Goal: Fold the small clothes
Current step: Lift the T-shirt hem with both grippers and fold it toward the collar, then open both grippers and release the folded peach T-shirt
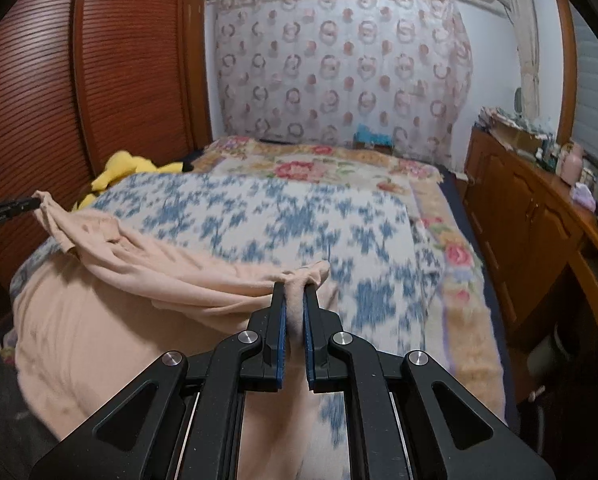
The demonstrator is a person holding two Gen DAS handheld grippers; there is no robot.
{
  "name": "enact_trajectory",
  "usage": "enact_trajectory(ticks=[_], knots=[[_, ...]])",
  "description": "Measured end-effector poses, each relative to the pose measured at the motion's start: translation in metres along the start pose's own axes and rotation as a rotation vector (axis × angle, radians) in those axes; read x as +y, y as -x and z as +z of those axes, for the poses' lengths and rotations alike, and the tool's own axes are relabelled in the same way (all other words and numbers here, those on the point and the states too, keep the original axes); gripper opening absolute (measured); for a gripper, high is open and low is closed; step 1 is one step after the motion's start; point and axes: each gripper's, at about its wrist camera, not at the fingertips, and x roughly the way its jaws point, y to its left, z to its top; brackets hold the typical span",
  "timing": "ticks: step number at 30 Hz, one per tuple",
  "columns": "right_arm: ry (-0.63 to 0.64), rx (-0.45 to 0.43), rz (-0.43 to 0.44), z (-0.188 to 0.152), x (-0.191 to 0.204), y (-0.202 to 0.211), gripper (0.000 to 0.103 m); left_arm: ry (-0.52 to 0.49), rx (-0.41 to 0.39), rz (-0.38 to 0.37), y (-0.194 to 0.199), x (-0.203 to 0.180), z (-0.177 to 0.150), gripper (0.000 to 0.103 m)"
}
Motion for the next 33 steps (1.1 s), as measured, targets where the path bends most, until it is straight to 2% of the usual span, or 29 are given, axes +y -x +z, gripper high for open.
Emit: enact_trajectory(ticks=[6, 11, 13, 14, 16, 18, 19, 20, 28, 33], knots=[[-0.015, 0.025, -0.003, -0.02, 0.003, 0.025, 0.005, 0.001, 0.042, -0.011, 0.016, -0.005, -0.02, 0.005], [-0.017, 0.101, -0.005, -0.038, 0.009, 0.018, 0.008, -0.011, 0.089, -0.019, 0.005, -0.006, -0.027, 0.008], [-0.014, 0.114, -0.015, -0.039, 0.009, 0.015, 0.01, -0.014, 0.09, -0.006, 0.004, -0.005, -0.024, 0.014], [-0.013, 0.114, -0.016, -0.037, 0.009, 0.014, 0.011, -0.013, 0.078, -0.005, 0.006, -0.005, -0.022, 0.02], [-0.013, 0.1, -0.03, -0.034, 0.007, 0.016, 0.021, -0.008, 0.06, -0.011, 0.009, -0.002, -0.018, 0.032], [-0.014, 0.085, -0.04, -0.027, 0.005, 0.017, 0.039, -0.01, 0.051, -0.005, 0.01, -0.002, -0.012, 0.043], [-0.009, 0.076, -0.045, -0.023, 0.004, 0.017, 0.041, -0.015, 0.049, -0.004, 0.008, -0.001, -0.008, 0.047], [-0.002, 0.073, -0.051, -0.019, 0.004, 0.015, 0.041, -0.018, 0.047, -0.007, 0.006, 0.0, -0.005, 0.056], [-0.003, 0.117, -0.028, -0.003, -0.003, -0.038, 0.041, -0.067, 0.088, -0.023, -0.037, -0.005, 0.025, 0.056], [0.008, 0.172, -0.01, -0.003, -0.001, -0.078, 0.049, -0.072, 0.143, -0.037, -0.071, -0.001, 0.033, 0.056]])
